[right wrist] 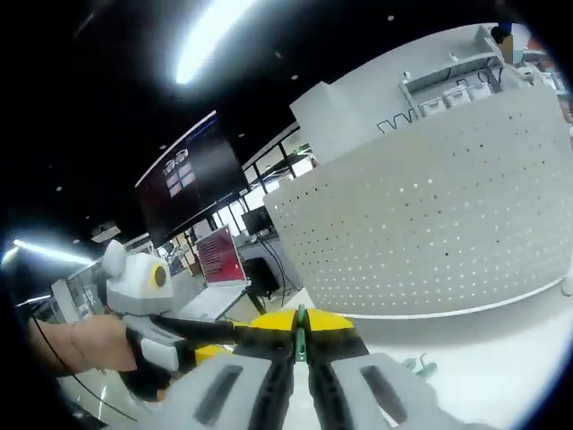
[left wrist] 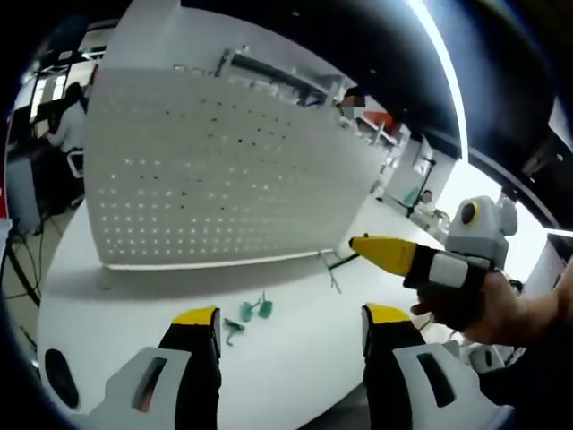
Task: Insert the hook assembly into the mounting plate slot until the hook locks in place.
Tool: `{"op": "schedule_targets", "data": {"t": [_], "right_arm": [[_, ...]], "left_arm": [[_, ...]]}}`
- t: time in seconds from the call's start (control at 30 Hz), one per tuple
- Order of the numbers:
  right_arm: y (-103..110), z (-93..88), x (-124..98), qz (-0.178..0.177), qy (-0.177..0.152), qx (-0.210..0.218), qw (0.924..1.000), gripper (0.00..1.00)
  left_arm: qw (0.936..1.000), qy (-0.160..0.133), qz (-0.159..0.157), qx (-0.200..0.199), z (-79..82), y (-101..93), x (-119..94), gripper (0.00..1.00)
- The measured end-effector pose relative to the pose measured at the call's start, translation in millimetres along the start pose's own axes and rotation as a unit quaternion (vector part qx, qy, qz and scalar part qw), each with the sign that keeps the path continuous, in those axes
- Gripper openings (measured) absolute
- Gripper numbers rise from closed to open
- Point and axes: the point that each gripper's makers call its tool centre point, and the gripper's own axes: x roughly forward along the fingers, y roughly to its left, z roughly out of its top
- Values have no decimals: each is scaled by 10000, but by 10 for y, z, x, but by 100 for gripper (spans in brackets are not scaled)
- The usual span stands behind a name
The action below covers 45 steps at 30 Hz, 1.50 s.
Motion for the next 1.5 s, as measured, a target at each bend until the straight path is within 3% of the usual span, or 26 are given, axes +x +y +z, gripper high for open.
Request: {"op": "schedule_targets", "data": {"t": [0.1,0.3,0.6,0.87,1.0,1.3,1.33,1.43,1.5], "right_arm": [[95,21,20,101,-59,-31,9999,0],[279,-23,71,301,-30,-87,9995,0],[410,12,68,463,-80,-152,9988,0],[461,4,46,503,-76,-236,9984,0],[470,-11,37,474,-45,-341,9983,0],[475,-8,-1,433,-7,-461,9980,0],[482,-13,-1,440,15,-469,9979,1],[489,-32,-3,435,95,-391,9982,1],[485,-33,0,462,96,-350,9983,1]], "left_arm": [[9996,-70,-192,-192,21,-79,31,56],[9992,-116,-377,-99,53,-167,53,39],[9952,-284,-628,-698,121,-202,15,15],[9922,-237,-696,-1011,98,-207,17,13],[9911,-234,-820,-1018,106,-251,22,5],[9888,-281,-855,-1187,124,-255,11,2],[9898,-315,-803,-1136,130,-248,-2,2],[9974,-341,-418,-479,158,-205,-37,1],[9979,-337,-376,-397,170,-213,-42,1]]}}
